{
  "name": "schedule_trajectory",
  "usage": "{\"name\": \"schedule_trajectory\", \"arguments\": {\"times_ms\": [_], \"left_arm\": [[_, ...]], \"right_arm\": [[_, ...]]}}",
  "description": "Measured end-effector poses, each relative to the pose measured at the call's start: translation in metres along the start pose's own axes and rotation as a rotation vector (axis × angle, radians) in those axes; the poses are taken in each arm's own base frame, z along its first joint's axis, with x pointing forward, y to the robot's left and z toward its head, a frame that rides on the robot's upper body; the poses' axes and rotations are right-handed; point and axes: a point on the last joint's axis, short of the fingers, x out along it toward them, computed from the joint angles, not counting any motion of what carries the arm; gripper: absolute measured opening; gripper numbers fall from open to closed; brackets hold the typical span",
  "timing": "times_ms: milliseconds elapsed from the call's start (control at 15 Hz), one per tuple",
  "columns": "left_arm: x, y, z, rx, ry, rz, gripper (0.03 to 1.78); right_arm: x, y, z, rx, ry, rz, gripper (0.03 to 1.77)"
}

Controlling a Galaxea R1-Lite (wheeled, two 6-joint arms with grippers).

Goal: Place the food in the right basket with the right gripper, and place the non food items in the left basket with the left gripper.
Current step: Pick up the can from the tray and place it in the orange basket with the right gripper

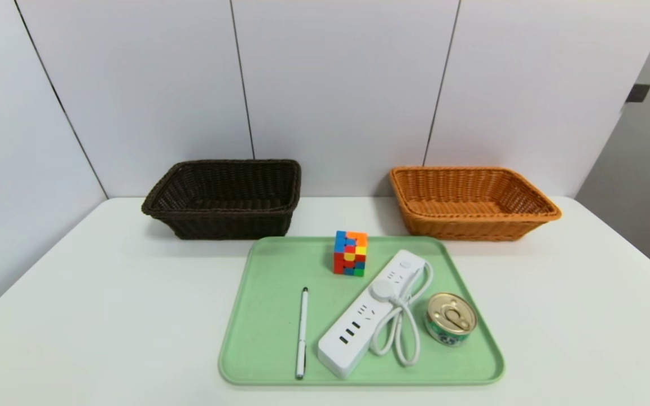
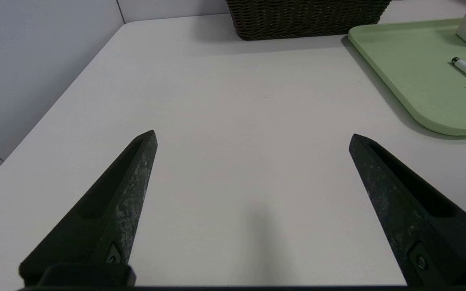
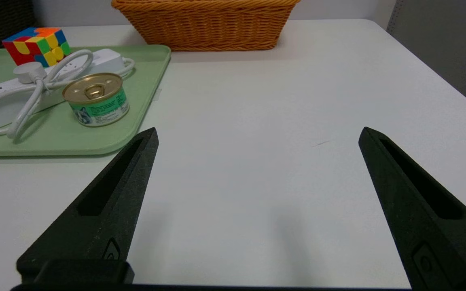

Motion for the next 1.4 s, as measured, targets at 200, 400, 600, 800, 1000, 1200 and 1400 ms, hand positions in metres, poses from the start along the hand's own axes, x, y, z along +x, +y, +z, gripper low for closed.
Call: {"name": "schedule_trajectory", "arguments": {"times_ms": [200,400,600,800,1000,1200,1400], "left_arm": [[0.000,0.000,0.000,-0.023,-0.002,0.002,1.69],[0.000,0.000,0.002,-0.022,-0.017,0.003,1.69],[0.000,0.000,-0.001,-0.019,0.006,0.006,1.69],[0.000,0.000,-0.001,-0.007,0.012,-0.005,1.69],[-0.001,0.000,0.001,-0.009,0.011,-0.015,1.69],[-0.015,0.000,0.030,-0.023,0.005,-0.080,1.69],[-0.037,-0.001,0.079,-0.075,0.060,-0.185,1.69]], "right_arm": [[0.000,0.000,0.000,-0.004,-0.001,0.000,1.71],[0.000,0.000,0.000,-0.014,0.007,0.000,1.71],[0.000,0.000,0.001,-0.016,0.002,0.000,1.71],[-0.007,0.001,0.022,-0.025,-0.036,0.025,1.71],[-0.020,0.003,0.070,-0.028,-0.029,0.091,1.71],[-0.013,0.005,0.120,-0.020,0.040,0.139,1.71],[0.015,0.006,0.181,0.032,0.068,0.148,1.71]]}}
